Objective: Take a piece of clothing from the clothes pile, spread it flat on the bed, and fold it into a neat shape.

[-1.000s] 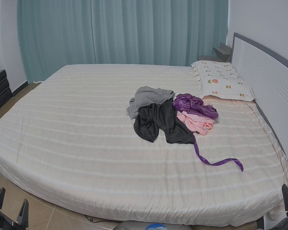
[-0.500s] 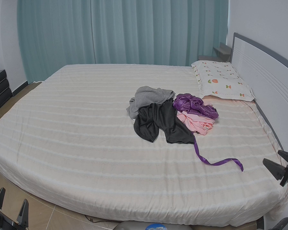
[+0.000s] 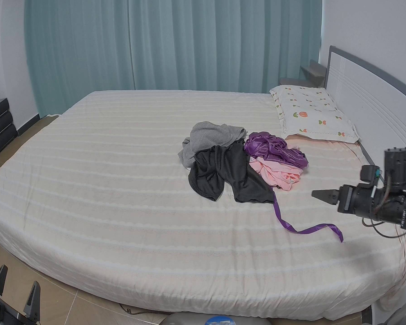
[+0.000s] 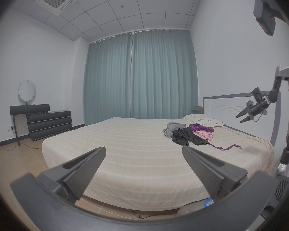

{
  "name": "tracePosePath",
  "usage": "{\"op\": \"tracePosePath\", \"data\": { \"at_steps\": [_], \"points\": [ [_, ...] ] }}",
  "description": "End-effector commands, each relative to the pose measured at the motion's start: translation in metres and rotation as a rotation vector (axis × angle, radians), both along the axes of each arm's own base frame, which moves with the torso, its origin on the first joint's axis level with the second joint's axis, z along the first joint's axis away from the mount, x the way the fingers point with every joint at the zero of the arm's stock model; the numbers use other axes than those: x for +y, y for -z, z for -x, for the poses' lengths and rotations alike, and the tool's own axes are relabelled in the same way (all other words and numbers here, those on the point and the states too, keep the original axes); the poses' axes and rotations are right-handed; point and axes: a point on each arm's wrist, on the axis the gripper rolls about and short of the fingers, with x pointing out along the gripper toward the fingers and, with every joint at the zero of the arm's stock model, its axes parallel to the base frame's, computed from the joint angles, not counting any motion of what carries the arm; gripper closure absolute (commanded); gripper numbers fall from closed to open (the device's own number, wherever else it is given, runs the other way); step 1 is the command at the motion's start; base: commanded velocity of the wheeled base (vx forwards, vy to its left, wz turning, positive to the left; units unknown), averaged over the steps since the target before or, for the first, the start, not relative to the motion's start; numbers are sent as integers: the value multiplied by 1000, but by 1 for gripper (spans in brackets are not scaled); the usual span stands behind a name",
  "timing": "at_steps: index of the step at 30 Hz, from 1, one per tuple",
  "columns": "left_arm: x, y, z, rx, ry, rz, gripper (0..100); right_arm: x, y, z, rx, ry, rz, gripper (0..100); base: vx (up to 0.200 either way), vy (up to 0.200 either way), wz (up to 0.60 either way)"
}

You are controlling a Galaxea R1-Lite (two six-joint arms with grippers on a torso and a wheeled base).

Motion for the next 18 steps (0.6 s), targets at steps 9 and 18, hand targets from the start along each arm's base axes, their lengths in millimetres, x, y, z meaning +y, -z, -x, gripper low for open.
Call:
{"op": "tracePosePath", "data": {
  "at_steps": [9,18],
  "points": [
    [0,5,0,0,0,0,0,82,140,-166,267,59,-203,0,0,0,0],
    [0,5,0,0,0,2,0,95,172,-195,276,88,-252,0,0,0,0]
  ]
}}
